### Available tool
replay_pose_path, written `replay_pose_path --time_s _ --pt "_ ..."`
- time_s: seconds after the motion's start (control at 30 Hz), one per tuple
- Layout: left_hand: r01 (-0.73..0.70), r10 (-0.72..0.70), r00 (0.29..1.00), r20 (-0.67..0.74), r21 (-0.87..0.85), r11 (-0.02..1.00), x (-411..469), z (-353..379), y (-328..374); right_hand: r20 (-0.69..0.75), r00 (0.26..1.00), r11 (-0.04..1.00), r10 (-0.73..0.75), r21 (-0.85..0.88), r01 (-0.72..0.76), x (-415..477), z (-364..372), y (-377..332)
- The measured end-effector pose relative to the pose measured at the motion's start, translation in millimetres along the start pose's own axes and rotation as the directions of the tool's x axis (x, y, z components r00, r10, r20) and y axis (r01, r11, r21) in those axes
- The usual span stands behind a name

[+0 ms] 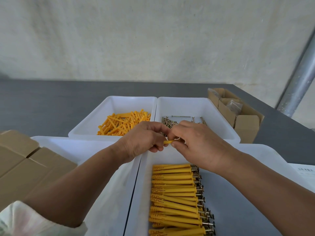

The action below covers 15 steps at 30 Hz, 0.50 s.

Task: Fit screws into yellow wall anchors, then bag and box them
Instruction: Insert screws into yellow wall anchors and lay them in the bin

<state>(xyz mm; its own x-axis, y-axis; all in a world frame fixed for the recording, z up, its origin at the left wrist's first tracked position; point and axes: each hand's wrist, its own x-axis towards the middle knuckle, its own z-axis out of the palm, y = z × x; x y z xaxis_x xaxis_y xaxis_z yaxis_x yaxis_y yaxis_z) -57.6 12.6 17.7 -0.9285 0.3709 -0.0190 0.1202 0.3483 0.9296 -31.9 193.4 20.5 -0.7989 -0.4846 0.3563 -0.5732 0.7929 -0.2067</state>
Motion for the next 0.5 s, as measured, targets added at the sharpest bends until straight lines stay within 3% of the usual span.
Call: replay_pose_path --time_s 0.3,0.5 --pt "0.015 -0.017 0.999 -0.031 -0.063 0.998 0 -3 0 0.145 0.987 0.997 0.071 -0.012 -0.07 -3 -11 4" --pt "0.026 -0.033 0.997 -0.071 -0.098 0.995 0 -4 1 0.361 0.915 0.982 0.18 -0.117 -0.147 -8 -21 6"
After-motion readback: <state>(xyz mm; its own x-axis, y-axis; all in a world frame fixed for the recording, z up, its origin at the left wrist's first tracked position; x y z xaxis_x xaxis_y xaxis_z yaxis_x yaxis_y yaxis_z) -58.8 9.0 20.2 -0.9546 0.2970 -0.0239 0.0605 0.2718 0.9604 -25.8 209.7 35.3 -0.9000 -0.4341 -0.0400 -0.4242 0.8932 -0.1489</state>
